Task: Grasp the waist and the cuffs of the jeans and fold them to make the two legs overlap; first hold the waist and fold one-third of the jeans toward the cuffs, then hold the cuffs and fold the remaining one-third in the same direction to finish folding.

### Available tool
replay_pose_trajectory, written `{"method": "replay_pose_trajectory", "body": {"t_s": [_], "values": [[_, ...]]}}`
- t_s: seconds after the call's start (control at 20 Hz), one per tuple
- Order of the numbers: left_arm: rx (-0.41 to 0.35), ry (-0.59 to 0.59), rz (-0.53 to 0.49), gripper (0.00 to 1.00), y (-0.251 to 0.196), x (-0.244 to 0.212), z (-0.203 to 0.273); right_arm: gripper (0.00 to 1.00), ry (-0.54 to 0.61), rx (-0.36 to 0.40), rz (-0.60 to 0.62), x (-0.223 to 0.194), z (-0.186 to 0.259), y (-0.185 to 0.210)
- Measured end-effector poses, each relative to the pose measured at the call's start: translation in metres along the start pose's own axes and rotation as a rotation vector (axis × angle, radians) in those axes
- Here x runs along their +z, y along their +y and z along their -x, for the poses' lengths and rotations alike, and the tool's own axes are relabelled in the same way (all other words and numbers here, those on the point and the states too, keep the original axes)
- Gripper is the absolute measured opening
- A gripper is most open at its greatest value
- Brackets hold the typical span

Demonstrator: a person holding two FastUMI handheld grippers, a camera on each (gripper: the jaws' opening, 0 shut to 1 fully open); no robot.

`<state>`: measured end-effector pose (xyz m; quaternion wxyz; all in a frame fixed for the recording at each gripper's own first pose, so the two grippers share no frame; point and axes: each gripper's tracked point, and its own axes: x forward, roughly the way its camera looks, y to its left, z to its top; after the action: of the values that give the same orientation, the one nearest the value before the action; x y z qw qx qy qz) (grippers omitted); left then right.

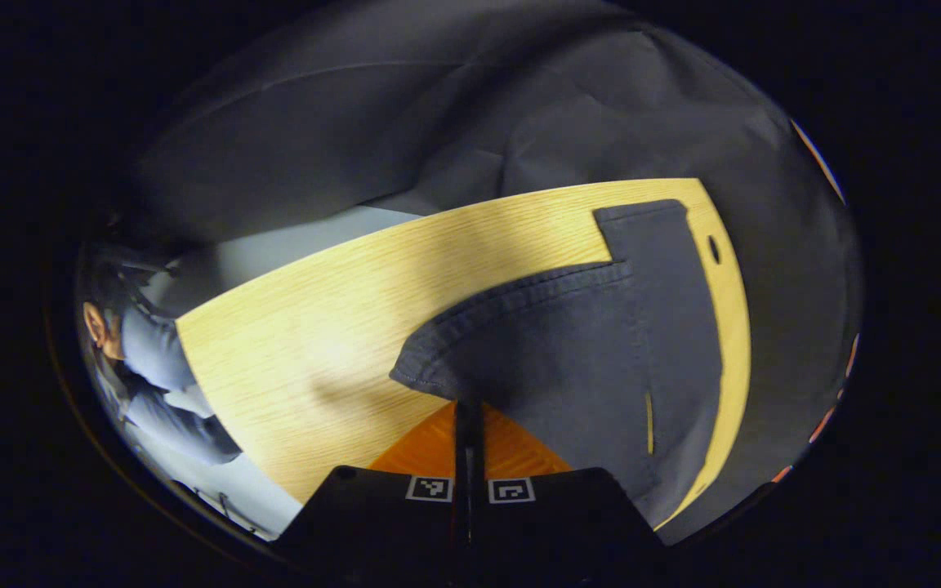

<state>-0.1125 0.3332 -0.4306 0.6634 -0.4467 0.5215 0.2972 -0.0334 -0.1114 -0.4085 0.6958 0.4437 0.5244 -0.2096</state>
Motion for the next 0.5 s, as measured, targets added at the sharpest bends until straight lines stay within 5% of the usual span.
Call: {"method": "replay_pose_trajectory", "body": {"t_s": [0.35, 0.5], "values": [[-0.281, -0.103, -0.168, 0.01, -0.062, 0.019, 0.041, 0.16, -0.062, 0.214, -0.164, 0.001, 0.010, 0.011], [-0.349, -0.116, -0.158, 0.01, -0.083, 0.025, 0.053, 0.15, -0.098, 0.307, -0.198, 0.004, 0.014, 0.012]]}}
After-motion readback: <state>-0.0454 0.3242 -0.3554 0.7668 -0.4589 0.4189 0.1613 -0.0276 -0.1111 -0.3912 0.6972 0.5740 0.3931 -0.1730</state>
